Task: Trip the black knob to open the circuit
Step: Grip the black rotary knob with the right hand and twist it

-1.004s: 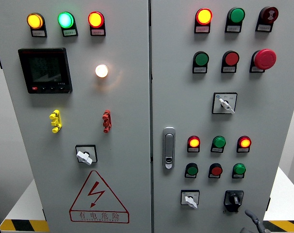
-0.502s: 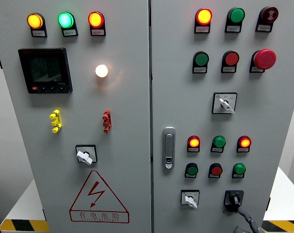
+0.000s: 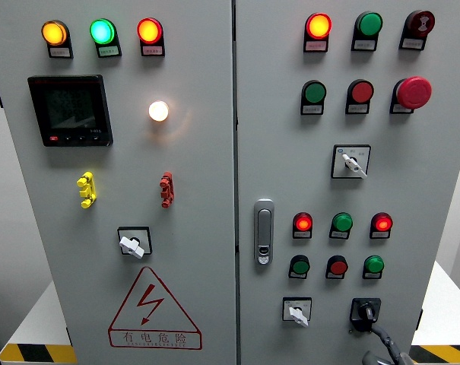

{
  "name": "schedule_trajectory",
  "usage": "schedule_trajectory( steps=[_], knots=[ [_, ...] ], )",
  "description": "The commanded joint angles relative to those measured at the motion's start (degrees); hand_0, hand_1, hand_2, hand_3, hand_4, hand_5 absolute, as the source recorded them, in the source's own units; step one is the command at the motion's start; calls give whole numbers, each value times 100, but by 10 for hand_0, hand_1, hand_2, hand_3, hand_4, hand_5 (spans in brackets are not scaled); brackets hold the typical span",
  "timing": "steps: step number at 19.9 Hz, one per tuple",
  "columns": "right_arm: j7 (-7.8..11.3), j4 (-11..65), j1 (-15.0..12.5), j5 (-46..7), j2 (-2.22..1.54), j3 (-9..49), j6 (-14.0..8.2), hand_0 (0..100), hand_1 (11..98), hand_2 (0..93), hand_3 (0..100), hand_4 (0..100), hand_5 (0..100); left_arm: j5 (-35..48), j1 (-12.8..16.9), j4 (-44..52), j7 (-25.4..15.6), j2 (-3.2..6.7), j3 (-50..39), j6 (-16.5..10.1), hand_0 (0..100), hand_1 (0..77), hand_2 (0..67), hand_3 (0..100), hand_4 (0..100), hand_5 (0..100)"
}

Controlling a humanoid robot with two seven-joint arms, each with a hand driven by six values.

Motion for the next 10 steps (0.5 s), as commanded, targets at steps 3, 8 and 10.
schedule_trajectory(
  steps=[3, 8, 10],
  knots=[
    [-9, -7, 43, 0, 0, -34, 1, 1000, 650, 14, 931, 1000, 1000, 0, -4, 0, 0, -7, 0, 0, 0, 30, 130, 213, 66, 15],
    [-70, -7, 43, 0, 0, -79, 1, 1000, 630, 15, 935, 1000, 1000, 0, -4, 0, 0, 1, 0, 0, 0, 30, 130, 213, 66, 15],
    [-70, -7, 43, 0, 0, -79, 1, 1000, 628, 14, 935, 1000, 1000, 0, -4, 0, 0, 1, 0, 0, 0, 30, 130, 213, 66, 15]
  ],
)
